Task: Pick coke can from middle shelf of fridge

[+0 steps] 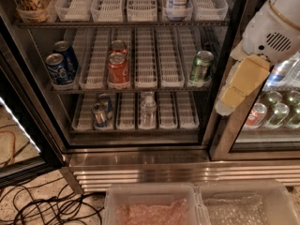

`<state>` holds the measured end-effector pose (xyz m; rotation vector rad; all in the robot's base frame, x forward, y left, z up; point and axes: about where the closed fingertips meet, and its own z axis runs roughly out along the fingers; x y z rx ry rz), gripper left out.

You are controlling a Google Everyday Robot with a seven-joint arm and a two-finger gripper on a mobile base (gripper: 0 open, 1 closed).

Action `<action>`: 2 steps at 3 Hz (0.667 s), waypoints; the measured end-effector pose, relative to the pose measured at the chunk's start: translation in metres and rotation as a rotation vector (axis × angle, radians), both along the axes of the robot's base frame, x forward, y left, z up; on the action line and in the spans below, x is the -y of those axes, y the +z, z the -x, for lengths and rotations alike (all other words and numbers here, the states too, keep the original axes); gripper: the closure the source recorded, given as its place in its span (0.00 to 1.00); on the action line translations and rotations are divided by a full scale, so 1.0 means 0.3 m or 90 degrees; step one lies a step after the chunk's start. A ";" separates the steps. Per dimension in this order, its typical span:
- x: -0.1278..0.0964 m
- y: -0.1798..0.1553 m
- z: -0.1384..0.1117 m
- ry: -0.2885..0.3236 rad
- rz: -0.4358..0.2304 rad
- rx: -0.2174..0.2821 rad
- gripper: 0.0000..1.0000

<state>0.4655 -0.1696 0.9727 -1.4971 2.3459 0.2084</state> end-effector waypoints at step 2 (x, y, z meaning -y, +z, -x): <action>-0.147 -0.063 0.011 -0.015 -0.007 0.019 0.00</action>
Offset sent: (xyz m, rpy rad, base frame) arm 0.0086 0.1194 -0.0903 0.0725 -0.0206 -0.1948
